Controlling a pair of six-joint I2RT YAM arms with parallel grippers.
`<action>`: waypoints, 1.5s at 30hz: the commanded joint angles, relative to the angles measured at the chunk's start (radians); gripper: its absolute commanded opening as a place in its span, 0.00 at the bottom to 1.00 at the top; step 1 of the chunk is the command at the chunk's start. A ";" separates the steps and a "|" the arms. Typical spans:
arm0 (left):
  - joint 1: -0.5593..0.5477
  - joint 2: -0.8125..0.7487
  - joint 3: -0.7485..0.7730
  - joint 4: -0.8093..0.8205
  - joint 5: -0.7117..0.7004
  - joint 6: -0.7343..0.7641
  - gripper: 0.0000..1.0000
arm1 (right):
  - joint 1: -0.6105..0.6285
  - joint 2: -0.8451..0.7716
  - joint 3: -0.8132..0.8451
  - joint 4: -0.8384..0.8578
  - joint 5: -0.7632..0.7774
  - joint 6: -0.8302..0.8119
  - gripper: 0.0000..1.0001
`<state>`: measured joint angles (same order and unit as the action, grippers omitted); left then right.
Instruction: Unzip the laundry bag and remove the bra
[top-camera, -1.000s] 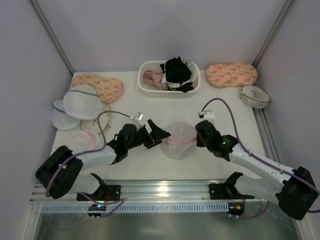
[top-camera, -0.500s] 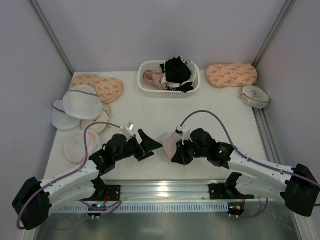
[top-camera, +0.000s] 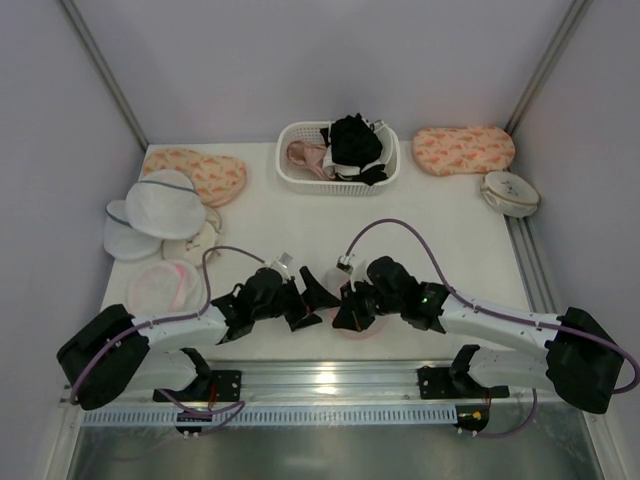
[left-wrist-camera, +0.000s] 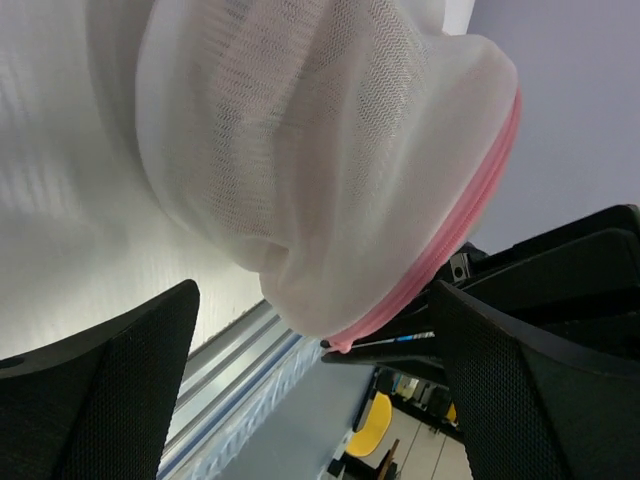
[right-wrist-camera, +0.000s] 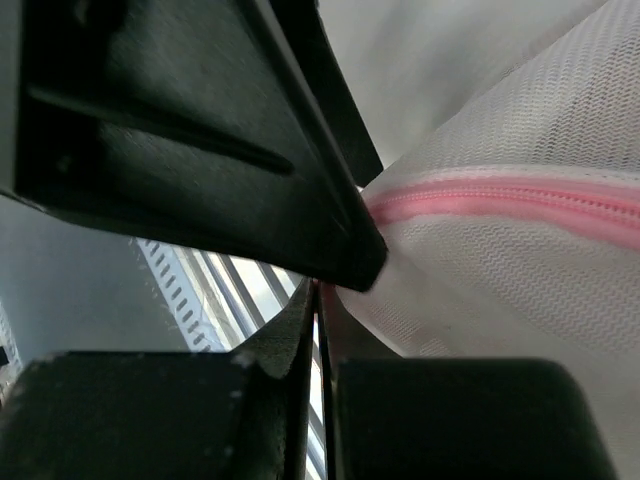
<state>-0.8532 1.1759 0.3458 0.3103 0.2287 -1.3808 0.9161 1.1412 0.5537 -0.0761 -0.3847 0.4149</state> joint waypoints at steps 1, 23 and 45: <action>-0.036 0.083 0.073 0.170 0.012 0.005 0.96 | 0.010 -0.014 0.040 0.045 0.003 -0.024 0.04; -0.073 0.163 0.098 0.176 -0.144 0.083 0.00 | 0.020 -0.104 0.043 -0.097 0.053 -0.050 0.04; 0.014 -0.058 0.036 0.070 -0.200 0.031 0.00 | 0.063 0.138 0.103 -0.381 0.599 0.090 0.04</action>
<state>-0.8516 1.1496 0.3874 0.3737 0.0177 -1.3605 0.9810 1.2331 0.5915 -0.3466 -0.0158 0.4484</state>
